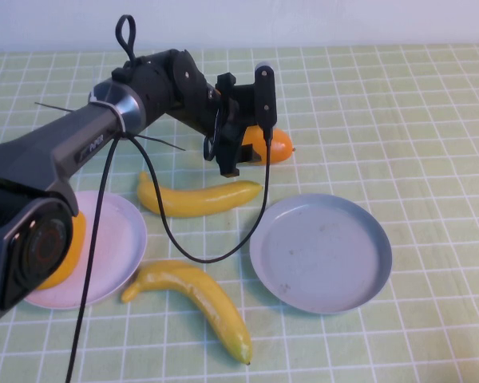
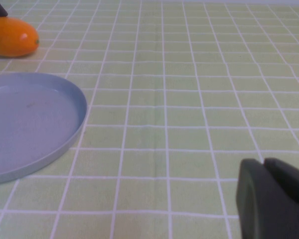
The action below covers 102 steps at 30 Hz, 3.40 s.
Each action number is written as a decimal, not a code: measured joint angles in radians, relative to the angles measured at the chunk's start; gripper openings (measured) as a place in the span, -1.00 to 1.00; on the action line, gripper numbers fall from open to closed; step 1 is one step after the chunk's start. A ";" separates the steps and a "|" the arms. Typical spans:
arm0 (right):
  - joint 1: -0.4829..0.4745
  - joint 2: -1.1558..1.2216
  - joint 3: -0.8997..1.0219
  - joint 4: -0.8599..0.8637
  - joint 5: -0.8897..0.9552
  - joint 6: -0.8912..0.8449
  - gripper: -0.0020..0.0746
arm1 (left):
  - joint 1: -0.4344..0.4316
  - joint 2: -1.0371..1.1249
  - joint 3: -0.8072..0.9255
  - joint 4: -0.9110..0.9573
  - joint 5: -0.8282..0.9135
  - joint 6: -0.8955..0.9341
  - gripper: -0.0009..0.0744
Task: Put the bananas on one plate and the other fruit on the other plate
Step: Put one type of fruit in the left plate, then put another type of fruit in the right plate
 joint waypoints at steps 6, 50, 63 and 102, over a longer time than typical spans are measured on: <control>0.000 0.000 0.000 0.000 0.000 0.000 -0.99 | 0.003 -0.009 0.002 -0.062 0.015 0.000 0.19; 0.000 0.000 0.000 0.000 0.000 0.000 -0.99 | 0.118 -0.726 0.884 0.406 0.150 -1.531 0.19; 0.000 0.000 0.000 0.000 0.000 0.000 -0.99 | 0.128 -0.694 0.890 0.453 0.146 -1.536 0.58; 0.000 0.000 0.000 0.000 0.000 0.000 -0.99 | 0.128 -1.965 1.490 0.500 0.067 -1.587 -0.97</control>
